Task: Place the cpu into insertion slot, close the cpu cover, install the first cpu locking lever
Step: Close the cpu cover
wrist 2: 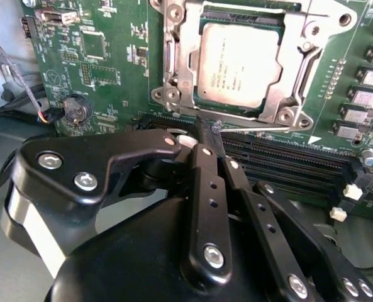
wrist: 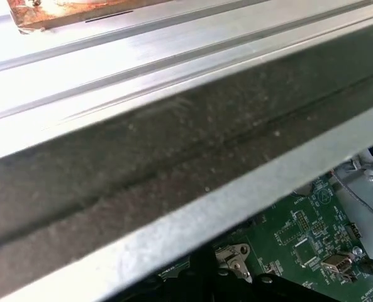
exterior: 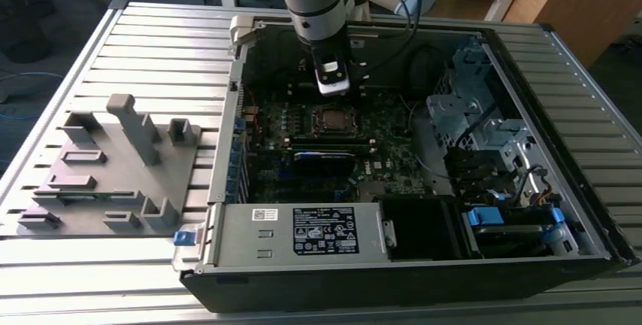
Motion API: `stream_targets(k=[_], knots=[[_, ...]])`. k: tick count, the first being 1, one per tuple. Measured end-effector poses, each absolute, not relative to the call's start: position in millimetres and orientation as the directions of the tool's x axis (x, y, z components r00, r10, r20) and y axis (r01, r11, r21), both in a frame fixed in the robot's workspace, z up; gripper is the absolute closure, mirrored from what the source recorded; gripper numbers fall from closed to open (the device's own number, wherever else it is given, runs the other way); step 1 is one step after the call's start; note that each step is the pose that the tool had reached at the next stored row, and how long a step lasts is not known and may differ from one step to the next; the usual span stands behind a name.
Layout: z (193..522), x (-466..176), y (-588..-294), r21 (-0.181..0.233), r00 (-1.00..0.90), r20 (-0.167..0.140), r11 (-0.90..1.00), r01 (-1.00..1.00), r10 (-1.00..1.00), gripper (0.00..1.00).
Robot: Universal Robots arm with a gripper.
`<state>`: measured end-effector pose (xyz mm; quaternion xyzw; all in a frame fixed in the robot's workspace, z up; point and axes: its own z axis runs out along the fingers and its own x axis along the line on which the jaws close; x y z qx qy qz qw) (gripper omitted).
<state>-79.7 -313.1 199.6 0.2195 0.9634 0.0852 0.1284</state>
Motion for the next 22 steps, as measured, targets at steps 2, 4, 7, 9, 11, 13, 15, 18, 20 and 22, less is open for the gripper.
stream_targets(k=[2,4,7,9,11,13,15,18,20,22], knots=[[200,-80,-314,0.233,-0.870,-0.205,0.886,0.401,0.448,0.90],[200,-80,-315,0.255,-0.870,-0.195,0.880,0.401,0.453,0.90],[200,-80,-316,0.269,-0.870,-0.190,0.876,0.400,0.455,0.90],[199,-80,-317,0.270,-0.870,-0.190,0.876,0.400,0.456,0.90],[199,-80,-319,0.272,-0.869,-0.192,0.876,0.399,0.456,0.90],[199,-81,-320,0.277,-0.868,-0.193,0.875,0.398,0.456,0.90],[198,-81,-322,0.284,-0.868,-0.194,0.873,0.397,0.458,0.90],[198,-82,-323,0.305,-0.866,-0.190,0.867,0.395,0.462,0.90],[197,-82,-324,0.317,-0.866,-0.188,0.863,0.394,0.464,0.90],[197,-82,-325,0.319,-0.865,-0.189,0.862,0.393,0.464,0.90]])
